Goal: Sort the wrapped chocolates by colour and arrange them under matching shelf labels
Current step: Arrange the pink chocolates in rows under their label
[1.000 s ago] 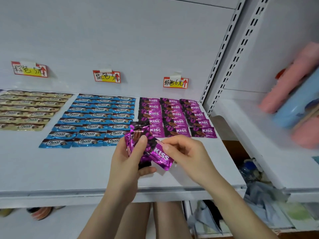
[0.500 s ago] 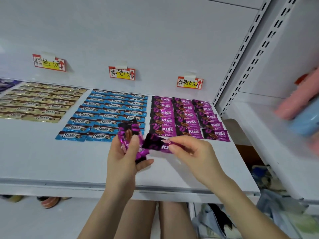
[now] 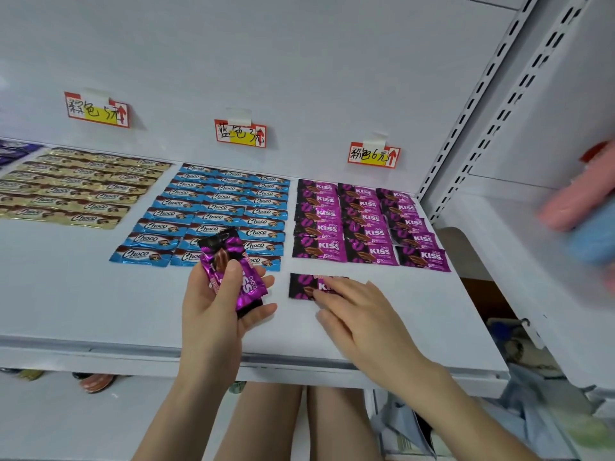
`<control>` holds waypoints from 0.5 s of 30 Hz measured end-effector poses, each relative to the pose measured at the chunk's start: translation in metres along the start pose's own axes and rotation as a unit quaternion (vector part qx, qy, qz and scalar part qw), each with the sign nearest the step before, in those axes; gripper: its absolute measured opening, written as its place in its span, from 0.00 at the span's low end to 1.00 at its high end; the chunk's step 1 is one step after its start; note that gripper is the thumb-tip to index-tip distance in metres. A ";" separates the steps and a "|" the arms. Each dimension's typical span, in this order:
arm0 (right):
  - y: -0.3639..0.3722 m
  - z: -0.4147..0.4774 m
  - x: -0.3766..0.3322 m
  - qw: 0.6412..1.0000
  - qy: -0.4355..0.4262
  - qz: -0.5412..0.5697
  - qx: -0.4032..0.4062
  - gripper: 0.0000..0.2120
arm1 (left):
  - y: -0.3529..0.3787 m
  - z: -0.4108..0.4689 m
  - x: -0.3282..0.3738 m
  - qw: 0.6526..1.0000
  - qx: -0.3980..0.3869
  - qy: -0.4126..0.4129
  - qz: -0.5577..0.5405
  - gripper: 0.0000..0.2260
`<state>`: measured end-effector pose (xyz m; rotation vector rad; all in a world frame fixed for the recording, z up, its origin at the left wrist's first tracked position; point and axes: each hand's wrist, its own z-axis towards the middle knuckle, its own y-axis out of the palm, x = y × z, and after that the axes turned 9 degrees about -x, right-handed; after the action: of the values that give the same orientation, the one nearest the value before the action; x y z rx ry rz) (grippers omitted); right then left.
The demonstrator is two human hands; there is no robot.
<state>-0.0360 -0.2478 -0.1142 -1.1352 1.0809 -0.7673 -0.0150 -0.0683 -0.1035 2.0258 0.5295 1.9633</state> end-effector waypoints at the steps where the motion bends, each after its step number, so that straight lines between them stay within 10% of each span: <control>1: 0.000 0.002 0.001 1.000 0.009 0.000 -0.010 0.17 | 0.001 0.000 0.000 1.000 -0.001 0.000 -0.001 0.05; 15: 0.001 0.016 0.006 0.998 0.039 0.024 -0.045 0.19 | 0.001 0.001 -0.003 1.000 -0.002 -0.009 -0.010 0.05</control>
<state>-0.0193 -0.2483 -0.1159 -1.1596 1.2150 -0.7364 -0.0139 -0.0708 -0.1057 2.0266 0.5387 1.9309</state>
